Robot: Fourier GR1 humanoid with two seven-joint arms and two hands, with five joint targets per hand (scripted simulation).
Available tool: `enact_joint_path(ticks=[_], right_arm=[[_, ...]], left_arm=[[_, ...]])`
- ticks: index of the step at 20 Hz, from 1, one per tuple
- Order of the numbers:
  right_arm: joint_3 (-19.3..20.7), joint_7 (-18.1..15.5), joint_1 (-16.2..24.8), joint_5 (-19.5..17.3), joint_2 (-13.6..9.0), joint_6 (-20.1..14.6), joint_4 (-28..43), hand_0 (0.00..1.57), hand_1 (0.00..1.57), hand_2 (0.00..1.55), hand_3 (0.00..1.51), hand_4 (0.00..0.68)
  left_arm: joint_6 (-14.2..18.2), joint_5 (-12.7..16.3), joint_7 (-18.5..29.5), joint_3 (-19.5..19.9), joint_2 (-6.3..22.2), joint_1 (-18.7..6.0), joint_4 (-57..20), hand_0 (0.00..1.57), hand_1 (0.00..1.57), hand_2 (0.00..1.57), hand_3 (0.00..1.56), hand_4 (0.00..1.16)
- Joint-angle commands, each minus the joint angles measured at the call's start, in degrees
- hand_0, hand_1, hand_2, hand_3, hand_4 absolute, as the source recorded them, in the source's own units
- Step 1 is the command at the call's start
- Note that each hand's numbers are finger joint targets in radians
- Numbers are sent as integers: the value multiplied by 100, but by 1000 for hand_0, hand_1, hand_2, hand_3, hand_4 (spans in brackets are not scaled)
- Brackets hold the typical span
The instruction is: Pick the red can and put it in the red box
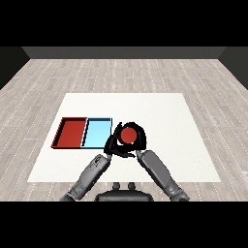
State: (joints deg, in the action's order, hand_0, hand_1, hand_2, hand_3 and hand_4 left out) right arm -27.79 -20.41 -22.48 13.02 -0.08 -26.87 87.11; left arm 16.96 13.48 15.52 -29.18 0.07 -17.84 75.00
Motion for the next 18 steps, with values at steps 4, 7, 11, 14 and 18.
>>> enact_joint_path(ticks=[4, 7, 11, 14, 18], right_arm=[[-375, -56, -169, 161, 7, -263, -31, 1532, 1532, 1462, 1417, 658], [-333, 154, -177, 47, 5, -269, 25, 1521, 1521, 1456, 1403, 648], [-224, 50, -144, 150, 4, -226, -80, 1512, 1512, 1461, 1403, 642], [-544, 151, -619, 325, 4, -739, -233, 1560, 1560, 1467, 1397, 654], [-225, 155, -207, 38, -51, -109, -99, 1494, 1494, 1448, 1391, 654]], left_arm=[[-53, 136, 248, -156, -6, -111, -181, 0, 0, 0, 0, 0], [3, 552, 513, -229, -4, -408, -642, 0, 0, 0, 0, 0], [899, 626, 238, -308, -2, -495, -402, 0, 0, 0, 0, 661], [1044, 939, 460, -53, -3, -139, -280, 1447, 1447, 1478, 1424, 1113], [1405, 728, -39, -74, -4, -713, -533, 1571, 1571, 1561, 1475, 1120]])
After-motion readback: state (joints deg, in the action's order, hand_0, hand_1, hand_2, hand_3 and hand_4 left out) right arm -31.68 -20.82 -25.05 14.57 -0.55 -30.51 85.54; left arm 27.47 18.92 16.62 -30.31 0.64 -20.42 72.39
